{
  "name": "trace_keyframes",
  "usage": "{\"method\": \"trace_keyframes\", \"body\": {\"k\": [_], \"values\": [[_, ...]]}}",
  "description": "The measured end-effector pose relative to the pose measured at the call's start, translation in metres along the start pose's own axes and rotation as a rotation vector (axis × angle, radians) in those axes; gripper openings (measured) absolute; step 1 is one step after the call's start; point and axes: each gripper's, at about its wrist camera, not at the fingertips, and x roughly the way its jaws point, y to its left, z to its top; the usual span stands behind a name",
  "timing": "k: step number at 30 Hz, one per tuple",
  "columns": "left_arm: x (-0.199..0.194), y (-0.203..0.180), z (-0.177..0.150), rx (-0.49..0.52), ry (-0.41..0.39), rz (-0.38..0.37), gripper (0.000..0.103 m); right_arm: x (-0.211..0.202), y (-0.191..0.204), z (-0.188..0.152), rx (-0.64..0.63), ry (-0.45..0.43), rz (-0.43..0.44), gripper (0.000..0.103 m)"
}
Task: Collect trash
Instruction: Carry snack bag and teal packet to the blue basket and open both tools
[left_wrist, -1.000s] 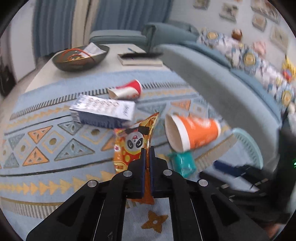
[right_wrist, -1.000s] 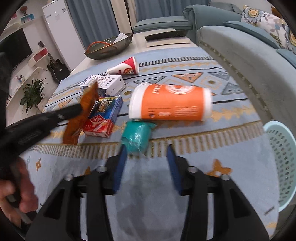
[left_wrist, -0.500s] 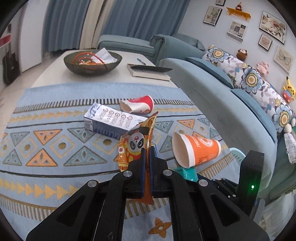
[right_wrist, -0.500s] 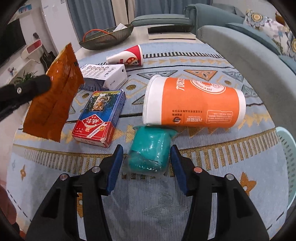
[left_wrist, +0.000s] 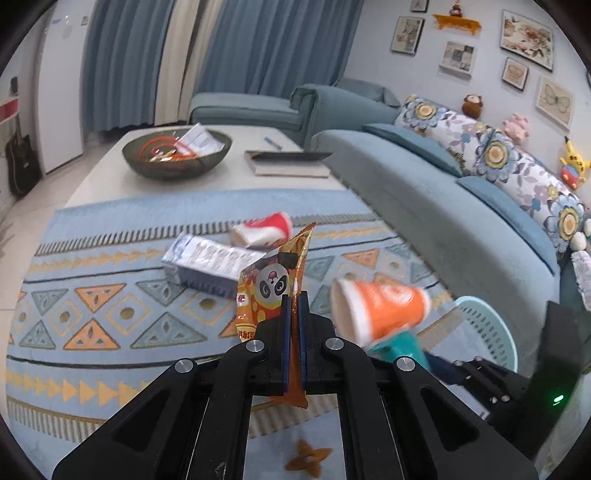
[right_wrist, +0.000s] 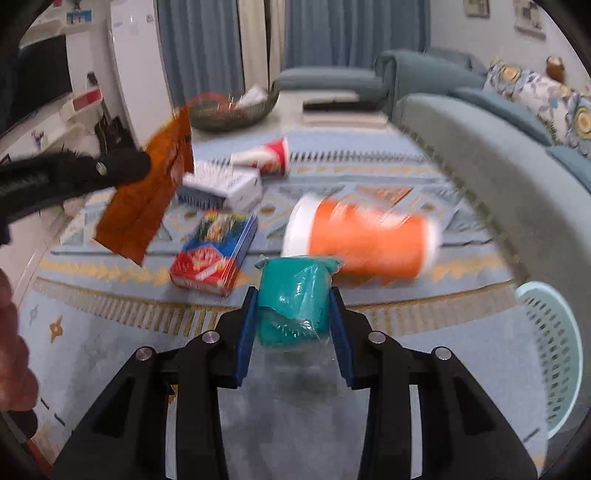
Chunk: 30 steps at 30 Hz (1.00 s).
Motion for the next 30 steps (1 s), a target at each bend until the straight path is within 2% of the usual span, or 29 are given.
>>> {"method": "trace_keyframes", "body": {"k": [7, 13, 17, 21, 25, 30], "values": [[-0.014, -0.032, 0.005, -0.027, -0.003, -0.195, 0.002, -0.063, -0.057, 0.011, 0.100, -0.108, -0.075, 0.034], [-0.016, -0.094, 0.011, 0.015, 0.018, -0.318, 0.002, -0.109, -0.120, 0.012, 0.161, -0.149, -0.194, 0.034], [-0.011, -0.154, 0.015, 0.070, 0.025, -0.408, 0.002, -0.134, -0.168, 0.003, 0.241, -0.167, -0.252, 0.034], [0.002, -0.215, 0.013, 0.142, 0.049, -0.466, 0.002, -0.144, -0.217, -0.014, 0.322, -0.151, -0.315, 0.034], [0.022, -0.273, 0.003, 0.206, 0.088, -0.507, 0.002, -0.138, -0.260, -0.040, 0.401, -0.086, -0.366, 0.034], [0.059, -0.315, -0.017, 0.223, 0.165, -0.536, 0.002, -0.117, -0.294, -0.070, 0.475, -0.002, -0.381, 0.034]]}}
